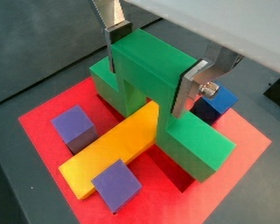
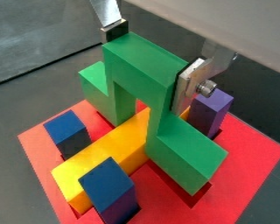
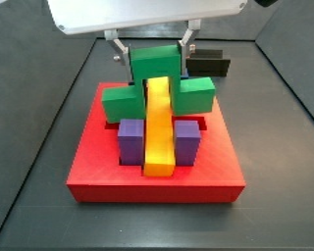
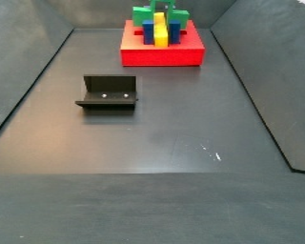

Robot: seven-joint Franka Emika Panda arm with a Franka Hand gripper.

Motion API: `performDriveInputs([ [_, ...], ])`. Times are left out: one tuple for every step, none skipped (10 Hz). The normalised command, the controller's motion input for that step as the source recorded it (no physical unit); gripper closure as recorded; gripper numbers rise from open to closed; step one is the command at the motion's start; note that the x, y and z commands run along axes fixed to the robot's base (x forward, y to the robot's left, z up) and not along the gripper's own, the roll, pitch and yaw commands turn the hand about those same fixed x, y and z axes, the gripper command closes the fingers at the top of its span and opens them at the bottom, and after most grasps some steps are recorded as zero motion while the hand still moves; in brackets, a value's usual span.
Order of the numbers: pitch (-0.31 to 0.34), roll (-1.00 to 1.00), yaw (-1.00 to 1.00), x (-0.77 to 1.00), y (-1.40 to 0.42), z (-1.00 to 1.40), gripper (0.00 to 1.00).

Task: Pick up the green object. Move up. Place the green object on the fixture. Regrasp the green object. Move to above the board. Insert the green object.
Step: Insert the green object.

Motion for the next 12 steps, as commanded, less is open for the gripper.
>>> performDriveInputs([
  [-0.016,0.19,0.00,0.00,0.00,-0.11,1.00],
  [0.000,0.27,0.00,-0.02,-0.06,-0.12,1.00],
  [0.050,0.29,-0.12,0.02,-0.04,-0.10,1.00],
  [0.014,0.12,-0.23,0.01,-0.07,-0.10,1.00],
  [0.034,0.00,-0.24,0.09,-0.04,-0.16,1.00],
  [0.097,0.00,-0.24,0.09,-0.08,-0.12,1.00],
  [0.104,0.00,-0.24,0.07,-0.09,-0.14,1.00],
  [0.106,0.00,-0.18,0.07,-0.06,-0.10,1.00],
  [0.117,0.01,-0.07,0.11,-0.01,-0.11,1.00],
  [0.116,0.02,-0.01,0.17,0.00,-0.14,1.00],
  [0.113,0.04,-0.02,0.16,0.00,-0.17,1.00],
  [0.111,0.05,-0.02,0.15,0.00,-0.17,1.00],
])
